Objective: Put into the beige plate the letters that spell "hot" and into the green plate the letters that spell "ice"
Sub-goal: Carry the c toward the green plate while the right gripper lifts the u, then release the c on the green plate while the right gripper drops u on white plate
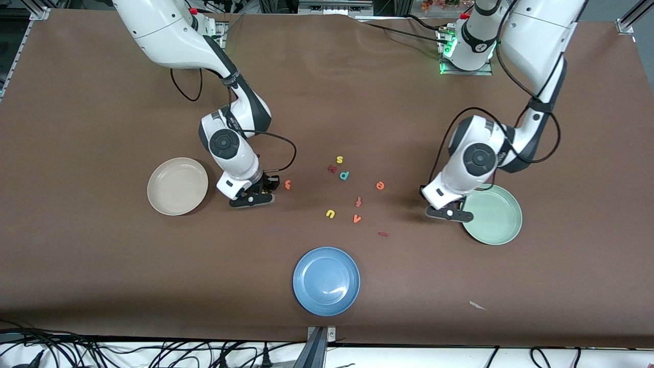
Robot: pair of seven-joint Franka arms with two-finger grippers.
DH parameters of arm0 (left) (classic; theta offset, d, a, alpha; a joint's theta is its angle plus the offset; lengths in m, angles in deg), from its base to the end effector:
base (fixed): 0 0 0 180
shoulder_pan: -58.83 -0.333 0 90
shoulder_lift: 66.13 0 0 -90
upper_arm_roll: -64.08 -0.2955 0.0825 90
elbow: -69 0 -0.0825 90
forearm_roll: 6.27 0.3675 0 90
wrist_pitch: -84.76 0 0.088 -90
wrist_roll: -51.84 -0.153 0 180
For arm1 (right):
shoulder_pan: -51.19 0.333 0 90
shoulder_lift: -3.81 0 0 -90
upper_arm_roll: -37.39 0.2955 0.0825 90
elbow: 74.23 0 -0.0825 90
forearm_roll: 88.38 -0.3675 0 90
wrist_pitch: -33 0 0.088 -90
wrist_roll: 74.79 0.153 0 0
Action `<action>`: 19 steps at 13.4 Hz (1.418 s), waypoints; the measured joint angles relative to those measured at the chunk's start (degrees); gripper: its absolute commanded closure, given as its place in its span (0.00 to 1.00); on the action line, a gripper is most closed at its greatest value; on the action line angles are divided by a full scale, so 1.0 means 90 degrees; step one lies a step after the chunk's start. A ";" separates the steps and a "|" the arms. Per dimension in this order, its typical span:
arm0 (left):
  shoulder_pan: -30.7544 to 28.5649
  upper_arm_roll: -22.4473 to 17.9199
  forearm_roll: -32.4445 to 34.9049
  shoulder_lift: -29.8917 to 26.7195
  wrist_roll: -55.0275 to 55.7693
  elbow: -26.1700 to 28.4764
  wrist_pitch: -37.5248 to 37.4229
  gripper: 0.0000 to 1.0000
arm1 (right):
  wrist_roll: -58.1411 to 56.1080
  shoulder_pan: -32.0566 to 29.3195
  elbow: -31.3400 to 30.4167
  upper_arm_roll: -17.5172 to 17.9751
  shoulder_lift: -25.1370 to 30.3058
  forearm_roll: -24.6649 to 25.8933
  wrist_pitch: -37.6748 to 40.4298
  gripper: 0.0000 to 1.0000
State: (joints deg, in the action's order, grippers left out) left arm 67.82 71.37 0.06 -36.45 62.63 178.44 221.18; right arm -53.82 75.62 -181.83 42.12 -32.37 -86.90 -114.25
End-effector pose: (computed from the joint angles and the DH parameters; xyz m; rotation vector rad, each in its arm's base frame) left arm 0.5794 -0.1647 0.1703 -3.1103 0.2529 0.0582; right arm 0.5435 0.3031 0.1289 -3.0755 -0.2262 -0.0660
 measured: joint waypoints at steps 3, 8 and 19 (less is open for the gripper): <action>-0.0418 -0.0017 0.0002 -0.0046 -0.0715 -0.0003 -0.0054 0.79 | 0.0000 0.0000 0.0000 0.0000 0.0002 0.0000 0.0002 0.84; -0.1270 -0.0041 0.0003 -0.0145 -0.2211 -0.0004 -0.0208 0.75 | 0.0000 -0.0006 0.0010 -0.0070 0.0141 0.0000 0.0365 0.84; -0.1824 0.0021 0.0530 -0.0147 -0.2951 -0.0002 -0.0229 0.00 | -0.2470 -0.0134 -0.0030 -0.2280 0.1139 -0.0005 0.2348 0.84</action>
State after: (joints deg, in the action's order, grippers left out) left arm 51.41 71.57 4.83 -37.77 36.07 178.43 219.12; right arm -76.05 74.41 -182.11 21.59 -22.12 -86.95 -93.12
